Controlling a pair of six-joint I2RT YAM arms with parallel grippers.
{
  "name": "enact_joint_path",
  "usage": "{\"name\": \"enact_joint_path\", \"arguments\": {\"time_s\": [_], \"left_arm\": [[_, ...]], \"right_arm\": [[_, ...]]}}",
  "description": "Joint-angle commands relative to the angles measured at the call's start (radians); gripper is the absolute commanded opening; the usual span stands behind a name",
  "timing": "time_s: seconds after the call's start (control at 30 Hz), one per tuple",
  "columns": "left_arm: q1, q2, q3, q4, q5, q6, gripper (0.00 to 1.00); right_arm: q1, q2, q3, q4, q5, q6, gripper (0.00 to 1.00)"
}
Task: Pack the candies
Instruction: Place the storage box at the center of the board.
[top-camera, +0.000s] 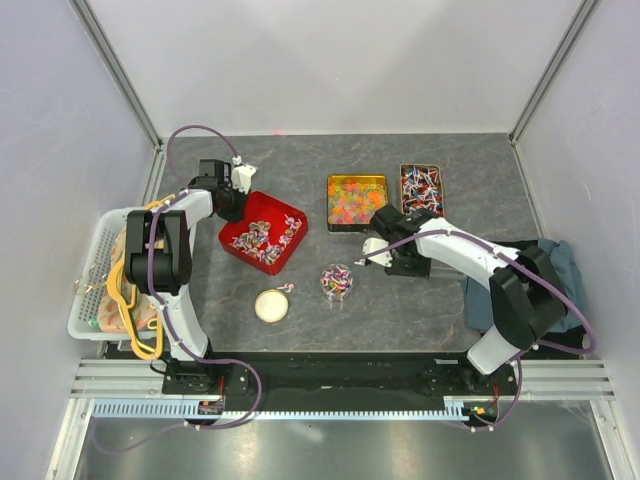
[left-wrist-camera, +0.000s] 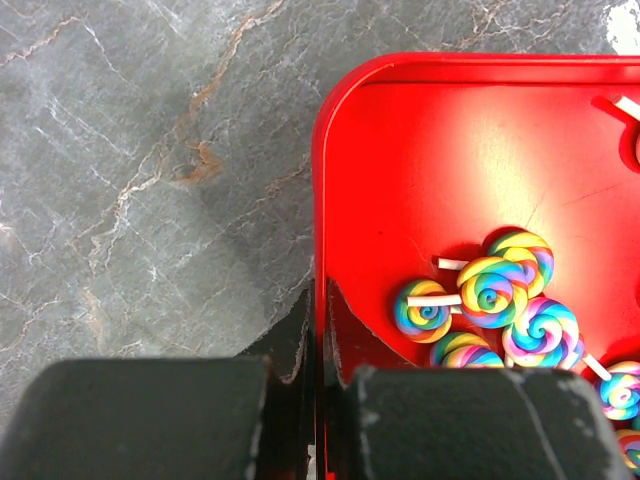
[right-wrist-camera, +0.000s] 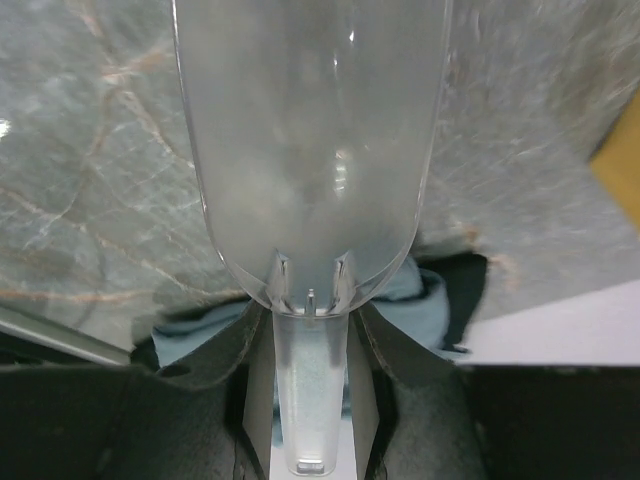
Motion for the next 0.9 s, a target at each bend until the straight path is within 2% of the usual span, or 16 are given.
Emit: {"name": "enact_joint_path", "arguments": {"time_s": [0.0,0.27,0.7,0.77,0.87], "left_arm": [[0.003,-0.072,-0.007,0.004,0.07,-0.012,0.02],[0.003,-0.089,-0.013,0.002,0.081,-0.022,0.02],[0.004,-0.088,-0.016,0.005,0.083,-0.03,0.02],[0.004,-0.088,-0.016,0.007,0.08,-0.032,0.02],[0.004,-0.094,-0.019,0.007,0.072,-0.029,0.02]], "right_arm": [[-0.094,-0.042,-0.043,0.124,-0.088,0.022,0.0],[-0.186,0.086,-0.038,0.236,-0.186,0.053,0.0],[-0.186,0.218,0.051,0.319,-0.234,0.103,0.0],[-0.186,0.224,0.054,0.322,-0.22,0.102,0.03],[-0.186,0.21,0.052,0.319,-0.203,0.096,0.15]]}}
